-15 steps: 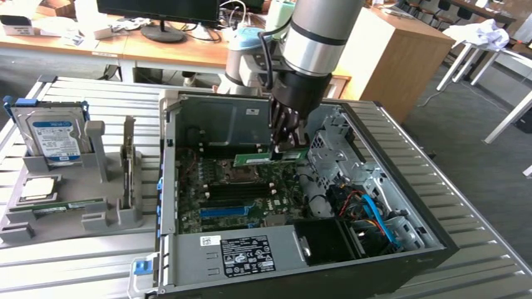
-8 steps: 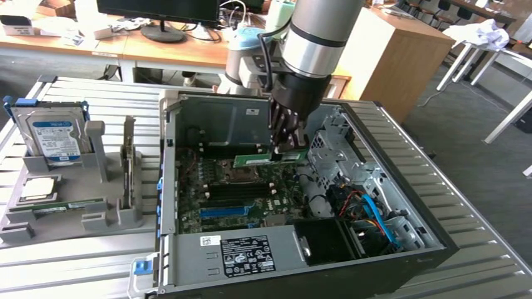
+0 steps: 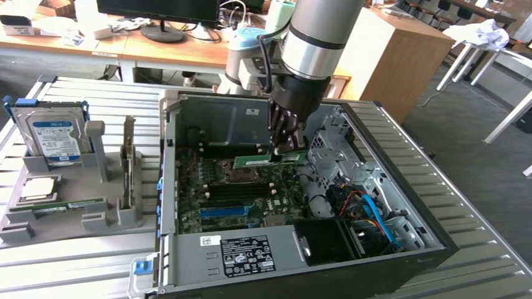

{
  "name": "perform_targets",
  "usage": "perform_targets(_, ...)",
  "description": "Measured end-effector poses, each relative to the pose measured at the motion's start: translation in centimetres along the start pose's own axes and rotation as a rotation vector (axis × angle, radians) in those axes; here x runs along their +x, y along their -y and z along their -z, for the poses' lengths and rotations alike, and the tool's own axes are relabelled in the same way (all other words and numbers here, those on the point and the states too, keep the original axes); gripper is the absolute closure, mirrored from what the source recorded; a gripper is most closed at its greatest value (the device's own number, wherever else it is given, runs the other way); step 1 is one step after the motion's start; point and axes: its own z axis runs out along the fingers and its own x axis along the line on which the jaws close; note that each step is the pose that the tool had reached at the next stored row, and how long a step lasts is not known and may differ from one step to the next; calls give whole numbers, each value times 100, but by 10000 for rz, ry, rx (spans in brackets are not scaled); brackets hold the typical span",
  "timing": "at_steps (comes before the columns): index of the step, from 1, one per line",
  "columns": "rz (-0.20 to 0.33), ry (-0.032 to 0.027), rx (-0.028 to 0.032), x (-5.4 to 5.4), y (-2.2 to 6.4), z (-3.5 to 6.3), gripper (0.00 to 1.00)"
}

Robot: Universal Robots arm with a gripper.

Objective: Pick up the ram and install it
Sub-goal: 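Insert the ram into the slot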

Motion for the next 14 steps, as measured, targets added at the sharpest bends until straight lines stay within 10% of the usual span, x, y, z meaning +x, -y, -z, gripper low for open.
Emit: perform_targets(14, -1, 0, 0, 1, 0, -46, 87)
